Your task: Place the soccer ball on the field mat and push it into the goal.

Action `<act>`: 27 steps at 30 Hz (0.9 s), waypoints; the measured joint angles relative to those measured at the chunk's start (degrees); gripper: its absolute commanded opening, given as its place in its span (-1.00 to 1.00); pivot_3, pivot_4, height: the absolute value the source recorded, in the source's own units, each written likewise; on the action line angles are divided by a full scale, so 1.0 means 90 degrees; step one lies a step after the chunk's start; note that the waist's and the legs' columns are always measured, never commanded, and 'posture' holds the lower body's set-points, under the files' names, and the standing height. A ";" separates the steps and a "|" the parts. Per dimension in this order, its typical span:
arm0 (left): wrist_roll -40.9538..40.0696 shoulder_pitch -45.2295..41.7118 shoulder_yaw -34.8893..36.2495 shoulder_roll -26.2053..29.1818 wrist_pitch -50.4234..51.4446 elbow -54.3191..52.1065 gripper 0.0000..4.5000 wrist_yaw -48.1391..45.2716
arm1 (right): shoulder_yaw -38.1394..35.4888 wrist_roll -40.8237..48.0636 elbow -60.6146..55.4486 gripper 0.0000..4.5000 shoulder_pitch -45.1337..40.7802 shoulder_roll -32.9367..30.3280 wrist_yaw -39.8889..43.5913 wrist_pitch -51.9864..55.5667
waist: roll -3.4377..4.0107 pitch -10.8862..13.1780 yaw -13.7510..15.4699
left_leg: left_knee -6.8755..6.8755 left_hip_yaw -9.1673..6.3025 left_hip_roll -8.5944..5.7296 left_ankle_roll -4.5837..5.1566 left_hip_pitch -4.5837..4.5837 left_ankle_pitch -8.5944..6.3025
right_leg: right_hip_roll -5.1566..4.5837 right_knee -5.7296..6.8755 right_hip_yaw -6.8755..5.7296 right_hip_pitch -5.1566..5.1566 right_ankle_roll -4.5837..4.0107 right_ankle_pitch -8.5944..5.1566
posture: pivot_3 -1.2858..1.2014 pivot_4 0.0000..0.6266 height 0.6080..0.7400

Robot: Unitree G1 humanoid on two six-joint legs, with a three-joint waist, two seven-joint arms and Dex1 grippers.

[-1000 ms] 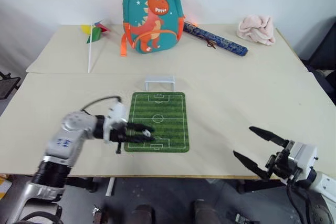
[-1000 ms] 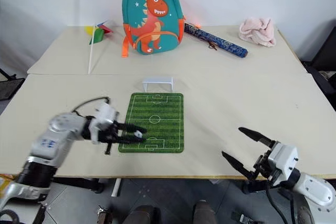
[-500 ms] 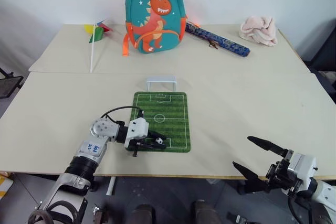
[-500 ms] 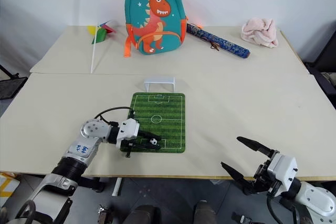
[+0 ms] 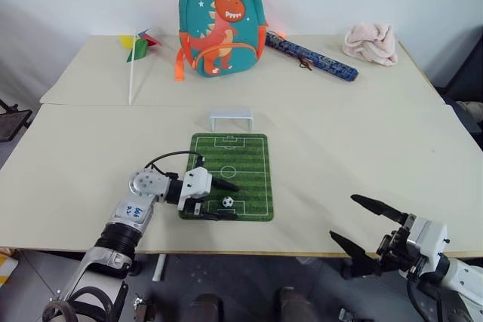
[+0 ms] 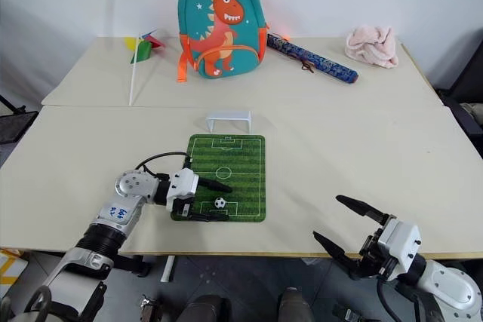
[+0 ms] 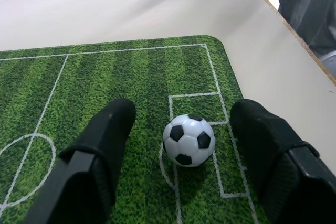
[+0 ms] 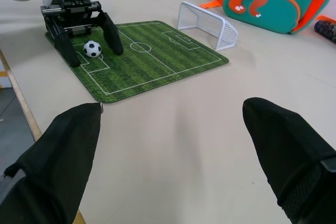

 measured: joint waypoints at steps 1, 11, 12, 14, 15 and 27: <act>0.0000 0.0003 0.0005 0.0000 -0.0001 0.0000 0.46 0.0004 | 0.0002 0.0000 0.0000 1.00 -0.0005 0.0000 -0.0004 0.0023 | 0.0000 0.0000 0.0000 | 0.0000 -0.0004 0.0000 0.0000 0.0000 0.0000 | 0.0000 0.0000 0.0000 0.0000 0.0000 0.0000 | 0.03 -0.52 1.00; -0.0829 0.0125 0.0400 0.0054 0.0698 -0.0995 0.46 -0.0295 | 0.0137 0.0006 -0.0033 1.00 -0.0022 0.0001 -0.0037 0.0185 | 0.0000 0.0000 -0.0001 | 0.0002 -0.0026 0.0000 0.0000 -0.0001 0.0000 | -0.0002 0.0001 0.0000 0.0000 0.0000 0.0000 | 0.03 -0.52 1.00; -0.0923 0.0144 0.0442 0.0112 0.0888 -0.1215 0.46 -0.0301 | 0.0140 0.0009 -0.0032 1.00 -0.0038 0.0001 -0.0036 0.0188 | 0.0000 0.0000 -0.0002 | 0.0002 -0.0027 0.0000 0.0000 -0.0002 0.0000 | -0.0002 0.0002 0.0000 0.0000 0.0000 0.0000 | 0.03 -0.52 1.00; -0.1091 0.0193 0.0536 0.0311 0.1205 -0.1629 0.46 -0.0287 | 0.0145 0.0015 -0.0028 1.00 -0.0083 0.0001 -0.0029 0.0190 | 0.0000 0.0000 -0.0014 | 0.0000 -0.0028 0.0001 0.0000 0.0000 0.0000 | -0.0001 0.0002 0.0001 0.0000 0.0000 0.0000 | 0.03 -0.52 1.00; -0.1156 0.0214 0.0632 0.0416 0.1348 -0.1798 0.46 -0.0266 | 0.0150 0.0015 -0.0019 1.00 -0.0099 0.0001 -0.0022 0.0190 | 0.0001 0.0000 -0.0023 | -0.0001 -0.0028 0.0003 -0.0001 0.0001 0.0000 | 0.0000 0.0002 0.0001 -0.0001 0.0000 0.0000 | 0.03 -0.52 1.00; -0.1397 0.3037 0.2040 0.2262 0.1572 -0.2625 -0.63 -0.0535 | 0.0254 0.0429 -0.0044 1.00 -0.0663 -0.0412 0.0786 0.0255 | 0.0007 0.0003 -0.0071 | -0.0010 -0.0035 0.0032 0.0007 0.0000 -0.0004 | -0.0010 -0.0016 -0.0001 0.0007 -0.0003 -0.0001 | 0.03 -0.52 1.00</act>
